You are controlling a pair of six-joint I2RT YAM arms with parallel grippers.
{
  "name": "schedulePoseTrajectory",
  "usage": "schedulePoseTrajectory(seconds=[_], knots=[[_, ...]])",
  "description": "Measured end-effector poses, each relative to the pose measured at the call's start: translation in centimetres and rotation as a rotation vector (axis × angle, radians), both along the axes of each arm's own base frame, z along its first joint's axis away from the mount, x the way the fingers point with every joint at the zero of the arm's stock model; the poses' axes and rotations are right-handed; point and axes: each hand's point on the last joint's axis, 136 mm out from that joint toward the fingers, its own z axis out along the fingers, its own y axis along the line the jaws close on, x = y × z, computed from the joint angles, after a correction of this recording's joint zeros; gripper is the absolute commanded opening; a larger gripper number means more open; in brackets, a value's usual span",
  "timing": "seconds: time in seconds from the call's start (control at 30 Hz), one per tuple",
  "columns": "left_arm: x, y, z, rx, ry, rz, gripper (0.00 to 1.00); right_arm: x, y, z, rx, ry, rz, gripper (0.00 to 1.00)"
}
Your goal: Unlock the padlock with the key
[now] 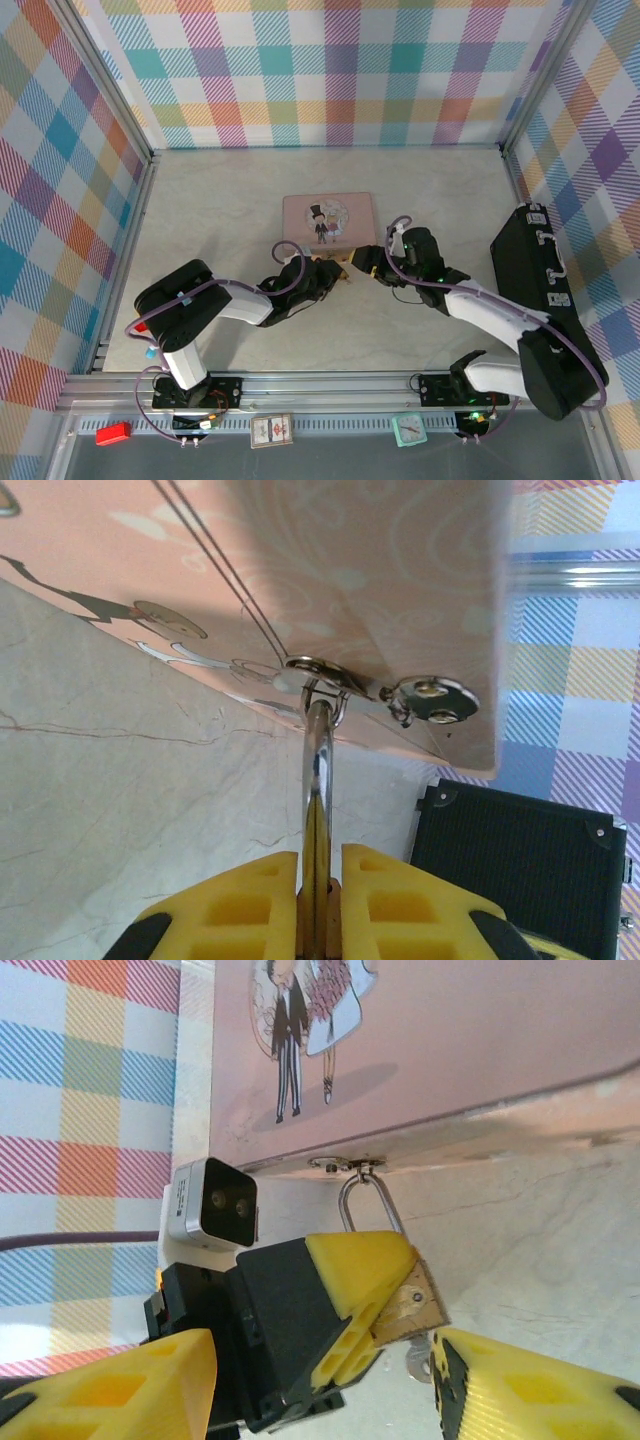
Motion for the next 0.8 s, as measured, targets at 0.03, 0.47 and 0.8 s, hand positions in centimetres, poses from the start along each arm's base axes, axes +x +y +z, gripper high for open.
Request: schedulePoseTrajectory(seconds=[0.03, 0.47, 0.8], knots=[[-0.1, 0.1, 0.0, 0.005, 0.003, -0.002, 0.00, -0.1, -0.2, 0.3, -0.027, -0.026, 0.010, 0.57], [0.1, 2.1, 0.2, 0.042, 0.028, -0.003, 0.00, -4.6, 2.9, -2.0, -0.444, -0.507, 0.349, 0.59], [-0.1, 2.5, 0.2, 0.041, 0.038, -0.008, 0.00, -5.3, 3.2, -5.1, -0.703, -0.865, 0.474, 0.56]])
